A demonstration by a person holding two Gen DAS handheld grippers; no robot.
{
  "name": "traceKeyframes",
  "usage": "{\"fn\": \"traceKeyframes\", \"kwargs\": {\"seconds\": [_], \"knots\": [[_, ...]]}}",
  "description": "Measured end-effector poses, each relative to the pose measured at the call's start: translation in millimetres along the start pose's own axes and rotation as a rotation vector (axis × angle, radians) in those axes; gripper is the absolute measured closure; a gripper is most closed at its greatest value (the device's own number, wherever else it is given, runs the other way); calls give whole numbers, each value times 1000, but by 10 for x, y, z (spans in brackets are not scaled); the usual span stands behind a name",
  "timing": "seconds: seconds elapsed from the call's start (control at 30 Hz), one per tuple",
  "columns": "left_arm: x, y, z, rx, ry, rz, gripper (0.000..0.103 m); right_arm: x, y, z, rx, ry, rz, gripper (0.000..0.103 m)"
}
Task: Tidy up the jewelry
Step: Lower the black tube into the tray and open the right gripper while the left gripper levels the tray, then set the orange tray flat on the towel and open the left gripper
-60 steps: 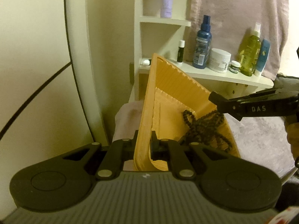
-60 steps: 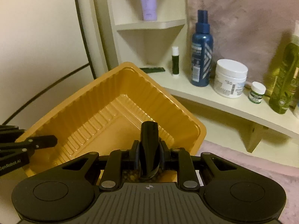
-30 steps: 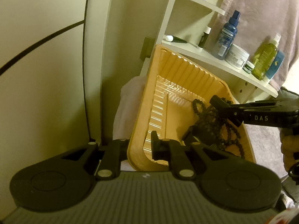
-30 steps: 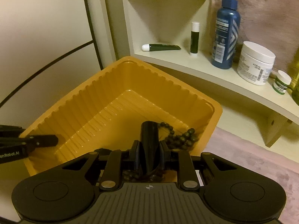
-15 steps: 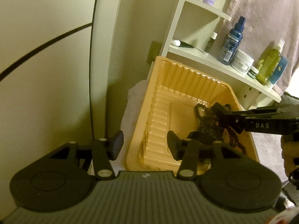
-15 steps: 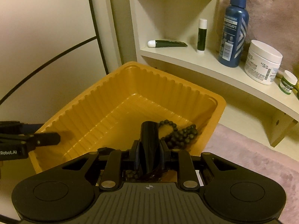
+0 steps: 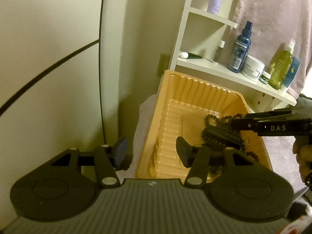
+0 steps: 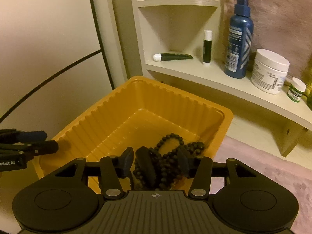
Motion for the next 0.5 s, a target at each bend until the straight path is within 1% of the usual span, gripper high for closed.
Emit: {"fn": "traceKeyframes", "kwargs": {"seconds": [0.03,0.1,0.13,0.17,0.2,0.3,0.37,0.5], "knots": [[-13,-2,-27,11,-3,-6,48,-14,8,-2,2,0,-1,46],[-41,-8,-77,35,-11,-15,39,-62,25,6,6,3,-7,39],[-56,-9,-102,45,-13,-20,37,-87,30,13,7,5,-10,37],[-70,-13,-132,57,-17,-24,33,-113,37,19,8,6,-12,33],[-83,-16,-158,66,-23,-24,27,-145,45,27,8,8,-16,29],[-150,-15,-213,87,-19,-38,14,-254,80,49,13,17,-26,23],[-196,-12,-254,100,-19,-45,12,-325,109,60,22,24,-25,21],[-288,15,-334,120,-21,-54,3,-485,186,57,51,36,-23,18]]}}
Point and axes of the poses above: each gripper's, at about its wrist camera, not at the fingertips, and x roughly the way its jaws point, z to its left, y to its underside, the point moved 1 cm from there along x, roughly the way its jaws point, and after that the axes turned 15 degrees about -x, right-handed, at the moved point
